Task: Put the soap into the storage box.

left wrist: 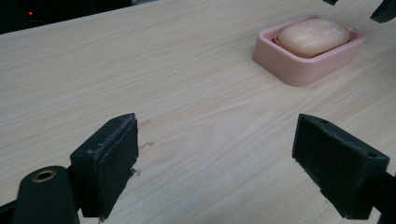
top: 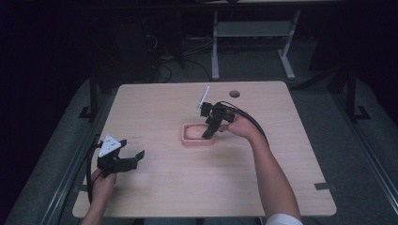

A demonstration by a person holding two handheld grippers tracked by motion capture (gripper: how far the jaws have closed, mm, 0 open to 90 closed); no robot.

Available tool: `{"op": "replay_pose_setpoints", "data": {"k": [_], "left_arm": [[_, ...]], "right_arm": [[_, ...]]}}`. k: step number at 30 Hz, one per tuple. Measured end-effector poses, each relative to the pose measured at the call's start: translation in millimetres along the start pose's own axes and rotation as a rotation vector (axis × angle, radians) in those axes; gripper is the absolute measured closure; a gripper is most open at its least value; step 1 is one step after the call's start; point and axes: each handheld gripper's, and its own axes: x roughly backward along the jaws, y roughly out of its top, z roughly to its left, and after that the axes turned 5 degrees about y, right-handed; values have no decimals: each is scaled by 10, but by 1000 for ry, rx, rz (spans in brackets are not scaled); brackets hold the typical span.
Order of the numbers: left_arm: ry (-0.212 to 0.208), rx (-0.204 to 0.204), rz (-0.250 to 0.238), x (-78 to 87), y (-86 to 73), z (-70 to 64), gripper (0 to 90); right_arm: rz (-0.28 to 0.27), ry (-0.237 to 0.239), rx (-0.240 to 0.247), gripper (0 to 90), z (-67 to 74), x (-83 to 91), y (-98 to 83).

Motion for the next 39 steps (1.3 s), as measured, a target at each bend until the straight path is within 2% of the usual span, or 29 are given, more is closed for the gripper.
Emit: {"op": "replay_pose_setpoints", "data": {"k": [14,17,23,26,32,39], "left_arm": [[0,4,0,-13,-3,-22,142],[-1,7,-1,-14,-4,-22,142],[-1,4,-1,-10,-6,-18,142],[0,6,1,-11,-5,-17,142],[1,3,-1,-9,-6,-19,142],[2,3,1,-5,-7,-9,142]], "right_arm": [[-25,-32,-39,213,26,81,-225],[-33,-31,-43,211,35,93,-253],[-15,-22,-56,206,57,107,-318],[-35,-33,-47,211,98,119,-334],[-35,-29,-50,212,130,104,-407],[-32,-30,-72,209,135,160,-489]]}}
